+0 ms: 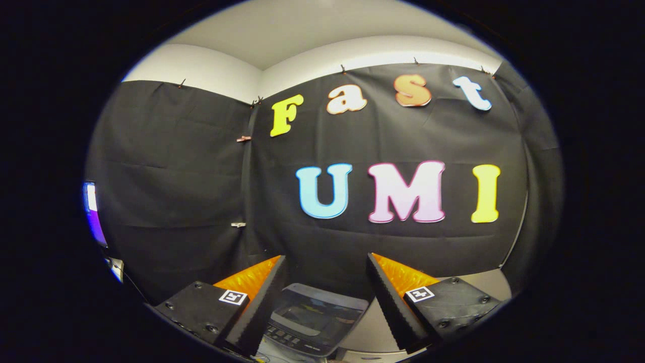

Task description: Put the clothes into the washing machine and then close the washing machine lid.

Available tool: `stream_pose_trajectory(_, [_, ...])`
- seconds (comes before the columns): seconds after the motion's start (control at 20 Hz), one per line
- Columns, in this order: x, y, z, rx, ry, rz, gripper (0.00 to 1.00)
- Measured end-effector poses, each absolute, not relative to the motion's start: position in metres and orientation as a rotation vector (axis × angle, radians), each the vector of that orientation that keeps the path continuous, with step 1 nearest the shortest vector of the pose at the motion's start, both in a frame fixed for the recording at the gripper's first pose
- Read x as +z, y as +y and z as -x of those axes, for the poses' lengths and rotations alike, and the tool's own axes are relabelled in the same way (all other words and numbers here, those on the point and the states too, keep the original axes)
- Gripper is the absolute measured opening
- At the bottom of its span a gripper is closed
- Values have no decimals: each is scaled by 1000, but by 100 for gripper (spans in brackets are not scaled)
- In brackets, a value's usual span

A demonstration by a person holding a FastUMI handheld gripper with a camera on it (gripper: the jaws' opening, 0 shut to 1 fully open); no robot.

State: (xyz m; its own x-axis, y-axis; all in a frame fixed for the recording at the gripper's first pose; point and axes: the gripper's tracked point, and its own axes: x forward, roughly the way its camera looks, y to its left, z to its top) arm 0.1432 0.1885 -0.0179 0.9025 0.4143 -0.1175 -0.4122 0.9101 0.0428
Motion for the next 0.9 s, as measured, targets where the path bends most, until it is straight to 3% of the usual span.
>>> stream_pose_trajectory(0.4, [33,101,-86,286,-16,67,98])
stream_pose_trajectory(0.9, [49,24,-50,138,-31,76,98])
